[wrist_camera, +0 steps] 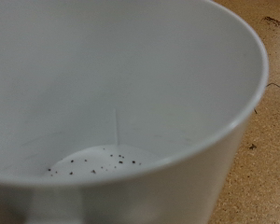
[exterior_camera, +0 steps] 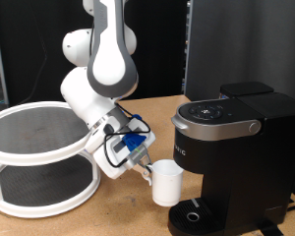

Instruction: Make a cup of coffee with the keurig machine

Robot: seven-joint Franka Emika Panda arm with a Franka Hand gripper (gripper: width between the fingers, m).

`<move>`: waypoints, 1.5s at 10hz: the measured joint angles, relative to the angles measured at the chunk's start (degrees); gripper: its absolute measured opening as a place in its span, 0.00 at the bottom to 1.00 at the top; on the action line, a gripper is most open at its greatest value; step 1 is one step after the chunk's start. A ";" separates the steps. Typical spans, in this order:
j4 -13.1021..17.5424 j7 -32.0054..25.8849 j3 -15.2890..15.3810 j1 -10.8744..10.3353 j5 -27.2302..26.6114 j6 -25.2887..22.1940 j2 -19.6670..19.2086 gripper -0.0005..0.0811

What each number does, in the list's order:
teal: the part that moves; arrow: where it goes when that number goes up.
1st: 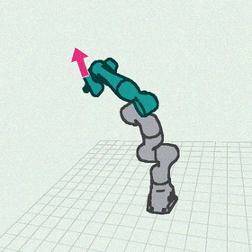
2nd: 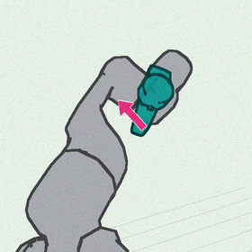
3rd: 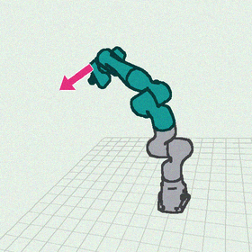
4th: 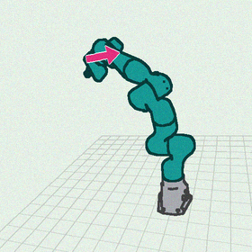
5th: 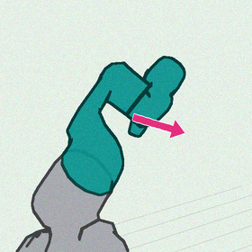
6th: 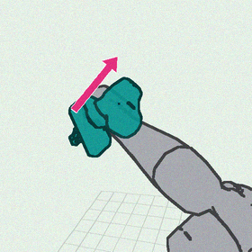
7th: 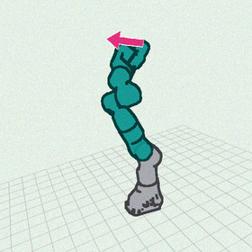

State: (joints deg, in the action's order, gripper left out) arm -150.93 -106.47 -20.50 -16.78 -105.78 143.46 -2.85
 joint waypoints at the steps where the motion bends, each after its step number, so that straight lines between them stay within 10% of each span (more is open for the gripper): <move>1: 0.89 -0.02 0.60 -0.06 -1.16 0.35 -0.64 0.09; 15: 6.95 -5.12 7.02 -0.71 -12.08 2.57 -8.98 0.09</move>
State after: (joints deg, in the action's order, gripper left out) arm -143.98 -111.59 -13.47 -17.48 -117.85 146.03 -11.84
